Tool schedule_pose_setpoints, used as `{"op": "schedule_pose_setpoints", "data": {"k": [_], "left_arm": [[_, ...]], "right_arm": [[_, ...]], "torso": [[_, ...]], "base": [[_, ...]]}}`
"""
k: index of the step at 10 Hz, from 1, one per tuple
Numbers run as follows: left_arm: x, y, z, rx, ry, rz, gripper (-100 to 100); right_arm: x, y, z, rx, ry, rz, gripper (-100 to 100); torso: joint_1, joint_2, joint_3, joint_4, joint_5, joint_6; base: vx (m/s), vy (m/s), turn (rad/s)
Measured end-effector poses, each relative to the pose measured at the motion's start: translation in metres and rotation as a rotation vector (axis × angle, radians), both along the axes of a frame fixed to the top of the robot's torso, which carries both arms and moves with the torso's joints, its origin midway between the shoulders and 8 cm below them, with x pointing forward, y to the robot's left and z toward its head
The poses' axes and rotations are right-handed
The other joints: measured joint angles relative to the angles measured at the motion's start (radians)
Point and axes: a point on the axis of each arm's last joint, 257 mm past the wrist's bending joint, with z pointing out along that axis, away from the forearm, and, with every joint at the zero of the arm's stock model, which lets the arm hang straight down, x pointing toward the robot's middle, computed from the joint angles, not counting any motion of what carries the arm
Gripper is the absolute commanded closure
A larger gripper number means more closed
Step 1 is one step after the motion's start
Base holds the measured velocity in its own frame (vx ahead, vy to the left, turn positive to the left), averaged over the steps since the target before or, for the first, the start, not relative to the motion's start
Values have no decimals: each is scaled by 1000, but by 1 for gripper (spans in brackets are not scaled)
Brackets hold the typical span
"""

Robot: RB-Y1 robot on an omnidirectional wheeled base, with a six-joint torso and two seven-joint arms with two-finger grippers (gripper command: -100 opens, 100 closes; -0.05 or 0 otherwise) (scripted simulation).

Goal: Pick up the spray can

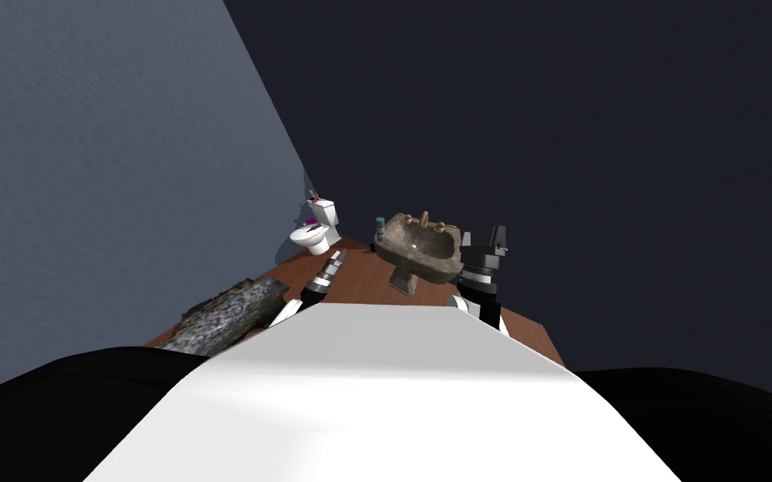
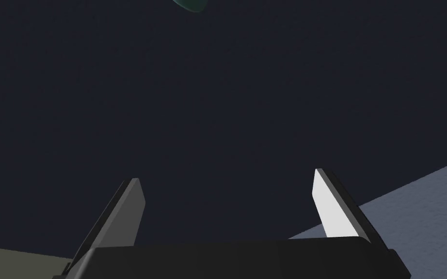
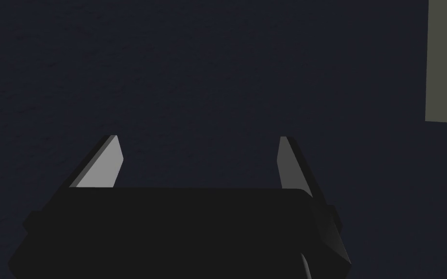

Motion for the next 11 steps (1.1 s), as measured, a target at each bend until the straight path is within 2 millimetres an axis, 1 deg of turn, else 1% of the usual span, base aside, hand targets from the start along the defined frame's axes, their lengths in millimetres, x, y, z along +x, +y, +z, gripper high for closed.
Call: {"op": "schedule_pose_setpoints", "data": {"k": [1,2,3,4,7,9,11], "left_arm": [[-2,4,-16,50,30,2,-100],[-3,7,-26,97,51,2,-100],[1,12,-39,155,72,2,-100],[4,14,-46,204,86,3,-100],[14,22,-61,352,107,10,-100],[25,27,-66,454,101,16,-100],[36,31,-65,539,88,23,-100]], "right_arm": [[0,0,0,0,0,0,0],[0,0,0,0,0,0,0],[0,0,0,0,0,0,0],[0,0,0,0,0,0,0],[0,0,0,0,0,0,0],[0,0,0,0,0,0,0],[0,0,0,0,0,0,0]], "torso": [[-1,0,0,0,0,0],[-1,1,0,0,0,0],[-1,0,0,0,0,0],[0,0,0,0,0,0],[1,1,0,0,0,0],[1,-1,0,0,0,0],[0,-2,-1,0,0,1]], "base": [[24,-56,-47],[29,-58,-90],[25,-47,-123],[20,-33,-165],[24,-24,-176],[44,-26,-160],[91,-34,-226]]}}
